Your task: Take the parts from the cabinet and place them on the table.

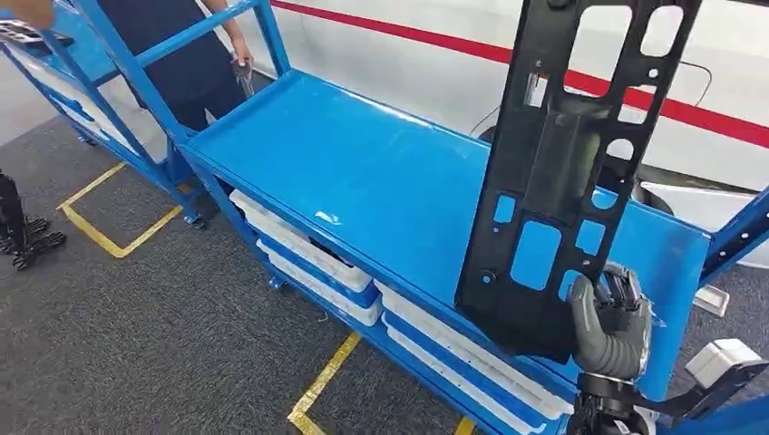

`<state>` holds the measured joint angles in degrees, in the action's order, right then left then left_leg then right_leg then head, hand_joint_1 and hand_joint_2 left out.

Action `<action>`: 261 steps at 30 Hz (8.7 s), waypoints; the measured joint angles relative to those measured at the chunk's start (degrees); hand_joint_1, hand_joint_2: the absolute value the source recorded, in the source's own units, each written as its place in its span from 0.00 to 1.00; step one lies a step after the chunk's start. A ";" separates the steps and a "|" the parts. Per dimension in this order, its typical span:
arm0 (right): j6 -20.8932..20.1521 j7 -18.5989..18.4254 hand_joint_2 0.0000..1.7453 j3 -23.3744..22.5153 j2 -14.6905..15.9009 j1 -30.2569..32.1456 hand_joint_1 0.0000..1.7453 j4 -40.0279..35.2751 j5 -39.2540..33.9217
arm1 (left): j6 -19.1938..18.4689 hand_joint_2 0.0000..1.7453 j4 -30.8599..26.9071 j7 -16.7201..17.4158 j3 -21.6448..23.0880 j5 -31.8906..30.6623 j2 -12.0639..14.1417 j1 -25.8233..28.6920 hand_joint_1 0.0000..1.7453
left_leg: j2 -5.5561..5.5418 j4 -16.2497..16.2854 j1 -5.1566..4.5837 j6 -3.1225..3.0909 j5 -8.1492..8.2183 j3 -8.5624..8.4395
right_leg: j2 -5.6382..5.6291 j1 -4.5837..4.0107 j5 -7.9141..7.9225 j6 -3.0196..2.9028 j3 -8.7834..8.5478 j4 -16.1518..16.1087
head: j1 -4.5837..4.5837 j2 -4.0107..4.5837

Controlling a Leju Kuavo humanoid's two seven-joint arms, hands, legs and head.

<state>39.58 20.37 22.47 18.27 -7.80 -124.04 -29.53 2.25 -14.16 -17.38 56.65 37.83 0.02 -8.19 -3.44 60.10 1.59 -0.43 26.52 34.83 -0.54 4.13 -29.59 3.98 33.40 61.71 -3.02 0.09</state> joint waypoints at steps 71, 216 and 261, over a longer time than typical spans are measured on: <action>0.00 3.04 1.00 -4.17 2.23 3.36 1.00 -1.51 -5.99 | -0.18 0.00 -0.20 0.28 0.39 1.25 0.26 -0.34 0.00 | 10.20 -3.09 -1.39 0.13 -4.14 0.76 | 5.69 -2.88 0.33 -1.63 -3.99 -4.25 | 0.11 0.00; -4.42 -2.58 1.00 5.16 3.32 -2.23 1.00 -0.33 -3.80 | 2.49 0.00 -0.07 2.43 0.81 3.41 -1.75 -1.27 0.00 | 2.75 7.76 -1.10 -0.29 2.42 -0.13 | 1.19 -0.99 4.56 -1.47 1.36 -3.65 | 0.09 -0.02; -3.94 -2.60 1.00 4.85 3.45 -0.99 1.00 -1.46 -1.29 | 1.75 0.00 -0.07 3.34 0.90 3.15 -1.16 -0.95 0.00 | 3.15 -6.44 -2.36 -3.93 -4.04 -3.28 | 0.35 -2.09 0.38 -0.17 -3.00 0.75 | 0.26 -0.02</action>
<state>35.65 17.77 27.32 21.72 -8.79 -125.50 -30.82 4.00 -14.23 -14.03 57.55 40.98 -1.14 -9.15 -0.29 53.65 -0.78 -4.37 22.49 31.55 -0.19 2.03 -29.22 3.82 30.40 62.46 -2.75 0.07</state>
